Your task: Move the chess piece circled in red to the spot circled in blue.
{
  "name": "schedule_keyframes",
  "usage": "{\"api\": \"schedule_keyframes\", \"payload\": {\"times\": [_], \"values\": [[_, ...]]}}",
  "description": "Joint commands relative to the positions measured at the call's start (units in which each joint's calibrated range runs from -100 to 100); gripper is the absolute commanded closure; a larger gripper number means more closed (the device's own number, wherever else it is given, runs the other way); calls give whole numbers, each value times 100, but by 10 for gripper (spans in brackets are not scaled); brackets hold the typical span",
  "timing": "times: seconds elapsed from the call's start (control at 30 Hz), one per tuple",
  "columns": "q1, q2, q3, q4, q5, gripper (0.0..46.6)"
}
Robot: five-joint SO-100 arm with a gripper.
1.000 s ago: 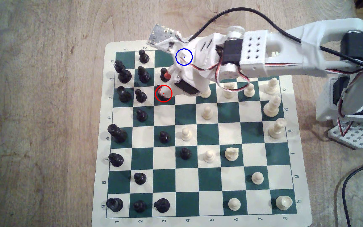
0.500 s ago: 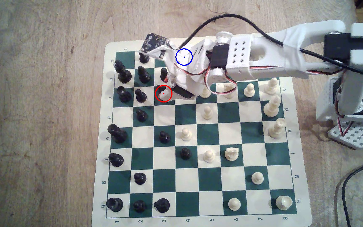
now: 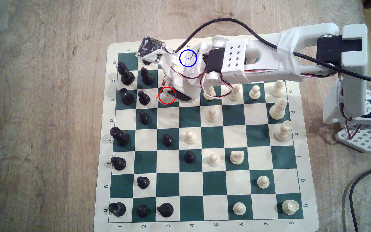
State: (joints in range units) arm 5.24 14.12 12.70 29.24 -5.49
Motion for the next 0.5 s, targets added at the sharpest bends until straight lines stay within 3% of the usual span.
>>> {"api": "schedule_keyframes", "payload": {"times": [0.0,0.23,0.47], "values": [[-27,-96,-436,-123,5,370],[-35,-130,-381,-123,10,464],[-35,-453,-390,-148,10,464]]}}
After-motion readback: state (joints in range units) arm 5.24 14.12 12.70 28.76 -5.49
